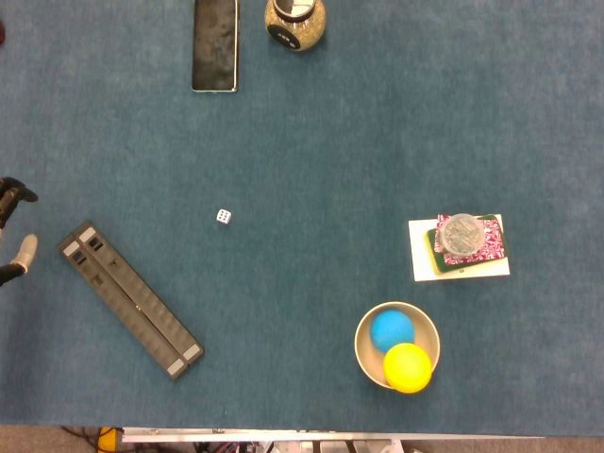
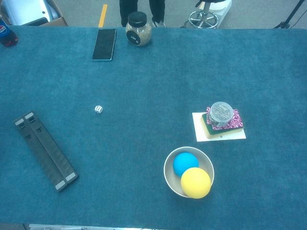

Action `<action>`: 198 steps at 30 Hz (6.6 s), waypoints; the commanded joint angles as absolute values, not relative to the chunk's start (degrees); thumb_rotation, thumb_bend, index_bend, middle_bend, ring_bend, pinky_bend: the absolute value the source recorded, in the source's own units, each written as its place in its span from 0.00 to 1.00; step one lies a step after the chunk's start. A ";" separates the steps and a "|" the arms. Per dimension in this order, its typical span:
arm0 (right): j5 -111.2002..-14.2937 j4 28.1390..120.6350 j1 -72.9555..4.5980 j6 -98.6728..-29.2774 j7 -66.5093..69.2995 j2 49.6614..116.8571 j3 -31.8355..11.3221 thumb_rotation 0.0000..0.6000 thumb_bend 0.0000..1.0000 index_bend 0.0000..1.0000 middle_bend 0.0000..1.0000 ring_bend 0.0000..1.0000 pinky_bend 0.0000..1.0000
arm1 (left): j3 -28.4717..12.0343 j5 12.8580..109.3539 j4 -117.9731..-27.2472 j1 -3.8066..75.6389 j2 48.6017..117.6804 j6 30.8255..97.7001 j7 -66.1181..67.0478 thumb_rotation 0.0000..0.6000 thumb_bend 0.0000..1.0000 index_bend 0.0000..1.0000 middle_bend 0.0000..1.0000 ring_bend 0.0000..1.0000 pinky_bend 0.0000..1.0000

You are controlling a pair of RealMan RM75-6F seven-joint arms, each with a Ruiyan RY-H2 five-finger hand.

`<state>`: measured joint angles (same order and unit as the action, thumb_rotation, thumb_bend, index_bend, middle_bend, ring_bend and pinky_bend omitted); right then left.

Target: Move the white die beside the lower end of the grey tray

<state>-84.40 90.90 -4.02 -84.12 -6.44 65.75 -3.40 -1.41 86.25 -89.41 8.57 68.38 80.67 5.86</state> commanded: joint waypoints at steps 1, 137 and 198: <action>-84.24 90.74 -4.04 -83.95 -6.25 65.74 -3.45 1.00 0.00 0.55 0.37 0.34 0.49 | -1.39 86.19 -89.41 8.51 68.51 80.78 5.91 1.00 0.34 0.33 0.29 0.25 0.48; -80.76 95.83 -11.06 -79.21 -6.15 59.47 -6.91 1.00 0.00 0.55 0.37 0.34 0.49 | -3.83 74.28 -74.46 32.41 95.20 53.90 9.15 1.00 0.34 0.42 0.00 0.00 0.05; -79.62 93.54 -9.85 -79.41 -3.66 61.20 -6.79 1.00 0.00 0.54 0.37 0.34 0.49 | -7.25 92.93 -94.43 26.20 85.54 81.43 2.22 1.00 0.33 0.36 0.00 0.00 0.05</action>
<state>-79.58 93.49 -9.86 -79.37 -3.70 61.21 -6.77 -6.34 91.79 -88.95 25.56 87.76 81.81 -0.88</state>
